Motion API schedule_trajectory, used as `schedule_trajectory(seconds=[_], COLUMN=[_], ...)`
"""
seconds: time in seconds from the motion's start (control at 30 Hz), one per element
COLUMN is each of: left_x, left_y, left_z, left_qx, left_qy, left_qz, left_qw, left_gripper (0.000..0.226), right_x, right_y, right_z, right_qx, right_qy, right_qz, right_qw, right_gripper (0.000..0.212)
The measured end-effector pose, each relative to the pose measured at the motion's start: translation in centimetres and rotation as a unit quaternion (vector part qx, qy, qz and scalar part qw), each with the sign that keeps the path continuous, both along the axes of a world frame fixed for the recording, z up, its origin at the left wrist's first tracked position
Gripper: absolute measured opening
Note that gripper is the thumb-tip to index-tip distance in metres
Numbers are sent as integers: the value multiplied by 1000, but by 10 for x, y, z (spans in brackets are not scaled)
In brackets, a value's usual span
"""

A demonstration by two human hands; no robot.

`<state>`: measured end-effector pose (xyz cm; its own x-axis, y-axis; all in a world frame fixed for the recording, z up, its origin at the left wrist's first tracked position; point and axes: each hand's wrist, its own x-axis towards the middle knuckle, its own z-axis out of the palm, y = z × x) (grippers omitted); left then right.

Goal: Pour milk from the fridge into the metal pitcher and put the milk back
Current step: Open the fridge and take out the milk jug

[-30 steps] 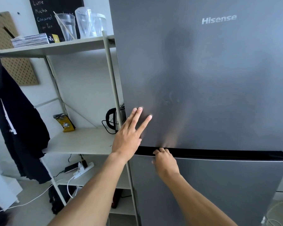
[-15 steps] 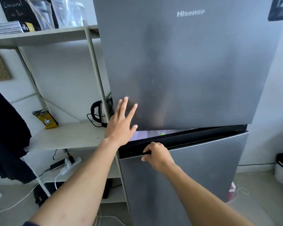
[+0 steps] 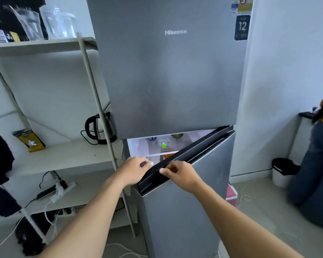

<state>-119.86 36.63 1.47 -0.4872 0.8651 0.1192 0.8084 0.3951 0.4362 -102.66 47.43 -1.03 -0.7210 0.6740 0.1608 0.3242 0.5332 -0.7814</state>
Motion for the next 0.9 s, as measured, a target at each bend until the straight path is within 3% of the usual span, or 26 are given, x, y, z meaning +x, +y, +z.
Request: schedule_trajectory(seconds=[0.2,0.53,0.9], left_x=[63,142,264], left_y=[-11,-1,61], left_z=[-13,-18,-33], left_qx=[42,-83,-155], left_qy=[-100,6,128], left_qz=[-67,-108,-160], left_qw=[992,991,966], left_gripper=[17,40,36], right_x=[56,145,267], right_y=[-9,4,55], right_z=[8,13,20], right_qx=[-38,-27,-32], right_qy=[57,10,-33], right_qz=[-100,-136,-88], right_qw=[993,990,995], right_gripper=[47,55,54])
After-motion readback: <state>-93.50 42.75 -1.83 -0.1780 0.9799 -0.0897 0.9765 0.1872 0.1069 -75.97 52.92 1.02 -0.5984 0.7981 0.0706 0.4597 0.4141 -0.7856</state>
